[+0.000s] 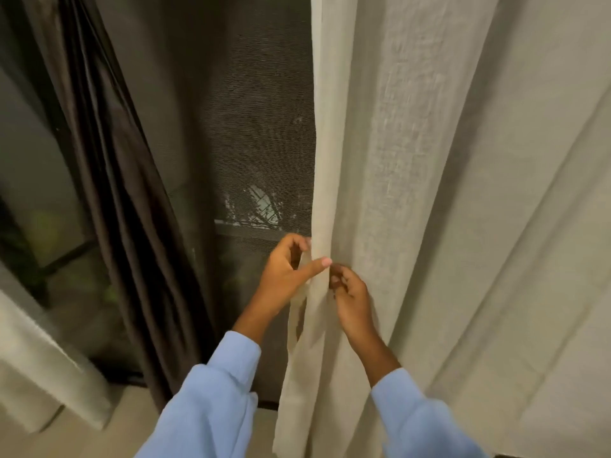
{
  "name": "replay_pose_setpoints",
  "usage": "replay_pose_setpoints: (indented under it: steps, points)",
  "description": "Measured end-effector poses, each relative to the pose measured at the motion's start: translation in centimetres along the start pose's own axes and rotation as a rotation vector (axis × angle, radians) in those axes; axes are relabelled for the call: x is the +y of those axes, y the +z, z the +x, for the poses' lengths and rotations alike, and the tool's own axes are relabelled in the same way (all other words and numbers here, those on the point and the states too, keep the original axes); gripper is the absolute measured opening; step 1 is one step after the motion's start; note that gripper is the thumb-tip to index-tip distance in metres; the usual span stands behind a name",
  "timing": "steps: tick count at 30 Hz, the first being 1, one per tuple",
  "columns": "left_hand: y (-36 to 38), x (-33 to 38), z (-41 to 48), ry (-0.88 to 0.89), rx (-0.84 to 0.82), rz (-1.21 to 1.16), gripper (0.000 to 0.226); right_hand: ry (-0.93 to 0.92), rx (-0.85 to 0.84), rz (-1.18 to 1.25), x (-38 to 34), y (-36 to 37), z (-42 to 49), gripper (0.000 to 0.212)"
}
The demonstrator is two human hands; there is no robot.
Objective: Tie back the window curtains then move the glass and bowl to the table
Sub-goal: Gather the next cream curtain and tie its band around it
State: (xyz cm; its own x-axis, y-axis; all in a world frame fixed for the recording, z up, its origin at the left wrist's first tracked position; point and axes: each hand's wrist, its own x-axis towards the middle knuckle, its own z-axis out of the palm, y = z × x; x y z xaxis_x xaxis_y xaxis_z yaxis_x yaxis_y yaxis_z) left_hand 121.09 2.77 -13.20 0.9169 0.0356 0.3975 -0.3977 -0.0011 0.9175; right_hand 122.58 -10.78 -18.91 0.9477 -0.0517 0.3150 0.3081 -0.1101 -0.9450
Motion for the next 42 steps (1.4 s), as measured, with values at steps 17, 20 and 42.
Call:
replay_pose_setpoints:
  steps: [17, 20, 42]
  points:
    - [-2.9, 1.3, -2.3, 0.149, 0.088, 0.342, 0.014, -0.128, 0.669, -0.187, -0.1, -5.5, 1.0, 0.091]
    - [-2.7, 1.0, -1.4, 0.165, 0.183, 0.399, 0.012, -0.074, 0.596, -0.045, -1.2, -4.9, 1.6, 0.079]
    - [-3.5, -2.2, 2.1, 0.292, 0.024, 0.407, 0.009, -0.380, 0.200, -0.477, -1.9, 4.8, -0.3, 0.016]
